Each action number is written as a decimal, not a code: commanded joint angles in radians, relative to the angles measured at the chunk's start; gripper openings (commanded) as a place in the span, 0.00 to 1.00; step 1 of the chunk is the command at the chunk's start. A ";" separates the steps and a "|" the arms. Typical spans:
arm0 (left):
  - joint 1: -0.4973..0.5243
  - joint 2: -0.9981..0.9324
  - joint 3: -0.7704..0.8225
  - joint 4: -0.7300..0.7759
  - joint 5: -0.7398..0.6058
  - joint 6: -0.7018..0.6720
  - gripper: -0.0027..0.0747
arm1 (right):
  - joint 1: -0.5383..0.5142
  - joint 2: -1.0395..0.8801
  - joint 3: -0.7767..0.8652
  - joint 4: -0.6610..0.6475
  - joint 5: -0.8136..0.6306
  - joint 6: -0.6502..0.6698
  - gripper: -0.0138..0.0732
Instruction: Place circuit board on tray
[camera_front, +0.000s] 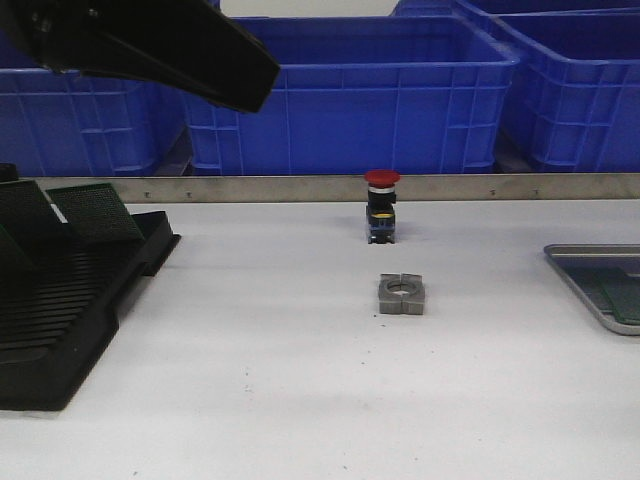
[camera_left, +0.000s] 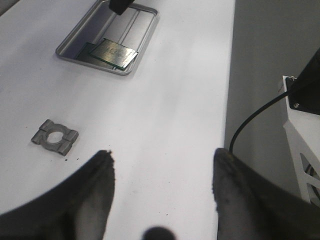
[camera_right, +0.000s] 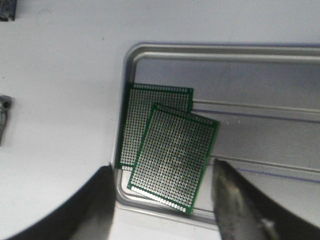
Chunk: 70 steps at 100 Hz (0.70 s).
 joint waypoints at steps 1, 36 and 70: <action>0.029 -0.028 -0.028 -0.073 0.002 -0.027 0.33 | 0.013 -0.089 -0.015 0.032 -0.021 -0.038 0.32; 0.231 -0.055 -0.021 -0.073 -0.005 -0.145 0.01 | 0.127 -0.321 0.102 0.132 -0.083 -0.178 0.09; 0.294 -0.334 0.138 -0.073 -0.458 -0.188 0.01 | 0.257 -0.672 0.341 0.202 -0.371 -0.235 0.09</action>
